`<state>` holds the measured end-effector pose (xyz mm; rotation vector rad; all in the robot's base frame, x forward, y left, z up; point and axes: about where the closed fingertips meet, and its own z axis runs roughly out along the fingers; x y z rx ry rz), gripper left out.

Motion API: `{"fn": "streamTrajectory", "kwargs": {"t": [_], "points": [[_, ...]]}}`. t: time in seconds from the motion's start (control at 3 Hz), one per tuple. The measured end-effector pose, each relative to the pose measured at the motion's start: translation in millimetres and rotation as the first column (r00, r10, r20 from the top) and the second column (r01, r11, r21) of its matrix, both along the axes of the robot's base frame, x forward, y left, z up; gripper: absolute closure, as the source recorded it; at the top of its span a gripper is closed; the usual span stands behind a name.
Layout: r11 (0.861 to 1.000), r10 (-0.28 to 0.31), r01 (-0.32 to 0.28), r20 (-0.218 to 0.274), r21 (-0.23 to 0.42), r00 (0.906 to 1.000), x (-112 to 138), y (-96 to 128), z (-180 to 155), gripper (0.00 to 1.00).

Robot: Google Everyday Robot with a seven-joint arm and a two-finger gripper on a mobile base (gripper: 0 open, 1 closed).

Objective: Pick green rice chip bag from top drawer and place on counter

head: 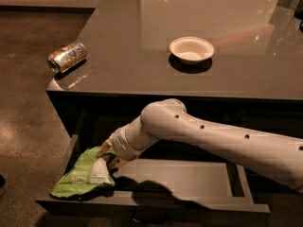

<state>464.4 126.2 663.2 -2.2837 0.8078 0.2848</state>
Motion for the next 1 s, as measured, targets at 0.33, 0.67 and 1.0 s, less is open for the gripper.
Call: {"fn": "streamTrajectory", "kwargs": {"t": [0.33,0.67,1.0], "points": [[0.997,-0.003,0.001,0.021,0.079,0.9998,-0.9,-2.2,18.9,0.95],[0.985,-0.011,0.004,0.043,0.170,0.9990,-3.2,-11.9,39.1,1.00],[0.965,-0.030,0.011,0.071,0.263,0.9971,-6.9,-28.0,62.2,1.00]]}}
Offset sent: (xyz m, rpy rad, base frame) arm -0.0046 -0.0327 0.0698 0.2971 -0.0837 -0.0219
